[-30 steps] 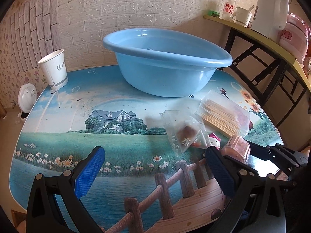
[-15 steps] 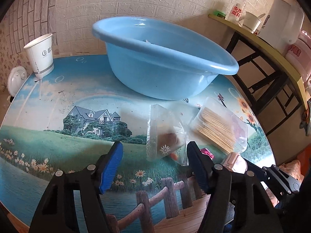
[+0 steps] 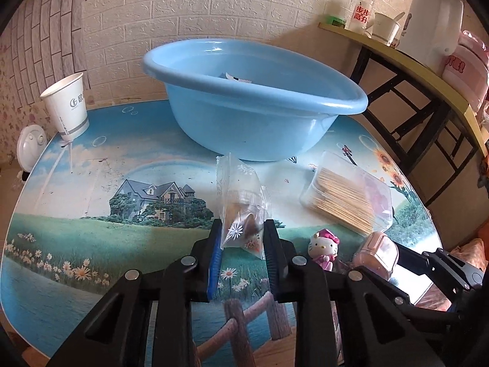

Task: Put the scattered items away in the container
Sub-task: 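Lift and hold the zip bag and pink holder above the table, then carry the zip bag and pink holder over the light-blue basin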

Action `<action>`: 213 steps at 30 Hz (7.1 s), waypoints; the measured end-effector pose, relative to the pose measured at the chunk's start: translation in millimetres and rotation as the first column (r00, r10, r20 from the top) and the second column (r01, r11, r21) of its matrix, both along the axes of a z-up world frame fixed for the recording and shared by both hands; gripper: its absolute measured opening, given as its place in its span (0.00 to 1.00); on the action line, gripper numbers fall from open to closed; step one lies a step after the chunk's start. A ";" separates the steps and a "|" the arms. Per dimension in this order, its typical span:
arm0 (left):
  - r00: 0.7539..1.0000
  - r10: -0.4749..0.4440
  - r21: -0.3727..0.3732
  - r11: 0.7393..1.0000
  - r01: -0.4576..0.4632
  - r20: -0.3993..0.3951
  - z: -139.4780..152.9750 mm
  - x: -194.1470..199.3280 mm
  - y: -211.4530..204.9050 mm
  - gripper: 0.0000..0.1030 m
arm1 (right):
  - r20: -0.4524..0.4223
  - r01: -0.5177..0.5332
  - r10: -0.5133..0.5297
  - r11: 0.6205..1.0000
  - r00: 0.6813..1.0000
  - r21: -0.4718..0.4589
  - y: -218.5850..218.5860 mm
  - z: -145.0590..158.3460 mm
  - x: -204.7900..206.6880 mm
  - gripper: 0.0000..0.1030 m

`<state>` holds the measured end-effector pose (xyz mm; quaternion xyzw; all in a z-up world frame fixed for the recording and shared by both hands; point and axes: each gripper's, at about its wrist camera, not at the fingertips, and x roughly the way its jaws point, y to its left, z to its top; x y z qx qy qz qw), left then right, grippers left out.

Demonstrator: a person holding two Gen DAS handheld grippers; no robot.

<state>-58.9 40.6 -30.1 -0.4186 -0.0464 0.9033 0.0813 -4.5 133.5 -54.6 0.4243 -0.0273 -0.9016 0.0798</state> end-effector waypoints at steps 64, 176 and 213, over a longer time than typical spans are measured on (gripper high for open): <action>1.000 -0.020 -0.028 0.999 0.020 0.024 -8.9 23.1 4.7 0.29 | -0.005 0.030 -0.030 0.999 1.000 0.012 2.1 -3.4 9.4 0.69; 0.995 0.020 -0.047 0.999 -0.025 -0.093 33.4 58.9 -5.7 0.22 | -0.015 0.041 -0.041 0.999 0.999 0.007 -8.6 19.0 26.5 0.49; 0.980 0.072 -0.008 0.997 -0.075 -0.186 117.0 43.0 -18.5 0.22 | -0.157 0.015 -0.018 1.000 0.987 -0.019 -17.7 115.1 13.6 0.49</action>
